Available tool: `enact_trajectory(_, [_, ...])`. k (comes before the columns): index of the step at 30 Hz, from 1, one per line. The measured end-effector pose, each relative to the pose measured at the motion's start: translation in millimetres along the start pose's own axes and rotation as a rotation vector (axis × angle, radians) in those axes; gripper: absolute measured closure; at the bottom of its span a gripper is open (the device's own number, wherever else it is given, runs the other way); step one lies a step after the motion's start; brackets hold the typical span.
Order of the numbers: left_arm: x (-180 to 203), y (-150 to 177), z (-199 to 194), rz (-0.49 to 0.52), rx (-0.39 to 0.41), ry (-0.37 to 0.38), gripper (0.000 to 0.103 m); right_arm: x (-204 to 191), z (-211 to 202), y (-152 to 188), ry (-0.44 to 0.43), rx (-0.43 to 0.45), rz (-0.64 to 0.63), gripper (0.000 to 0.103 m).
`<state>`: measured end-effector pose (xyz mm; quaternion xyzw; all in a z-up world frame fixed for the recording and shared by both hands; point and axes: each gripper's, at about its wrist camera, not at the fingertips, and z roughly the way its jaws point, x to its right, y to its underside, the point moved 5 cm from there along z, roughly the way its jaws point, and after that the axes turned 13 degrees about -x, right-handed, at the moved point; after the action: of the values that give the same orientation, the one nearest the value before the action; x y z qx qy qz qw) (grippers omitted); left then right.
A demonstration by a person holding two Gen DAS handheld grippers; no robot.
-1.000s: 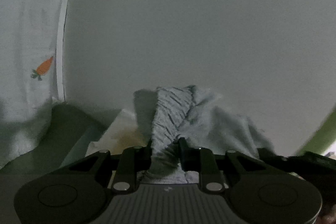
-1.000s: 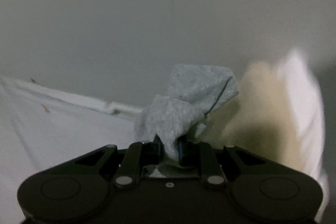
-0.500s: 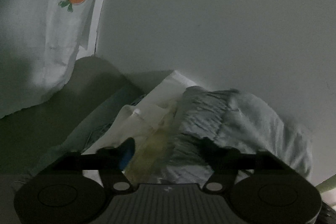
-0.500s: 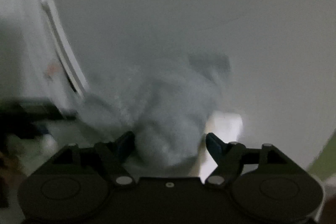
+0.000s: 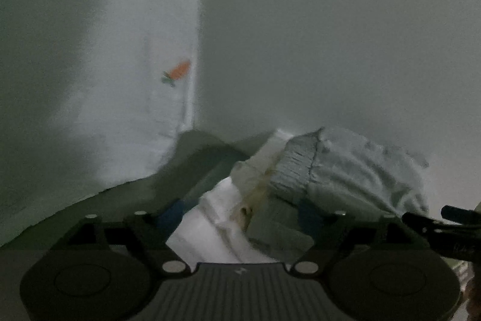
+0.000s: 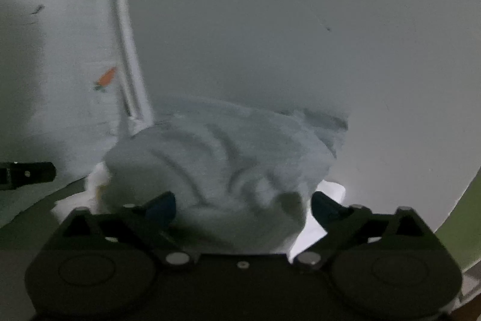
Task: Fold clothes
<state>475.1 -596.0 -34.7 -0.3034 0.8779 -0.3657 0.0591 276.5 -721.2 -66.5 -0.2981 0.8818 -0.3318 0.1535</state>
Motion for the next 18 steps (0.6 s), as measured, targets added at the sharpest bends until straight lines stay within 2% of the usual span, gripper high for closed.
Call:
enact_trajectory(1, [2, 7, -18, -0.014, 0.030, -0.004, 0.008, -4, -10, 5, -0.011, 0.005, -0.019, 0.001])
enact_trajectory(4, [10, 30, -72, -0.053, 0.136, -0.009, 0.000, -17, -35, 15, -0.052, 0.025, -0.065, 0.000])
enact_trajectory(7, [17, 55, -120, -0.073, 0.205, -0.041, 0.000, -30, -54, 30, -0.096, 0.038, -0.101, 0.000])
enact_trajectory(10, [19, 83, -164, -0.090, 0.264, -0.114, 0.000, -39, -80, 42, -0.135, 0.044, -0.159, 0.000])
enact_trajectory(18, [16, 153, -245, -0.169, 0.295, -0.222, 0.000, -63, -146, 83, -0.248, 0.062, -0.262, 0.000])
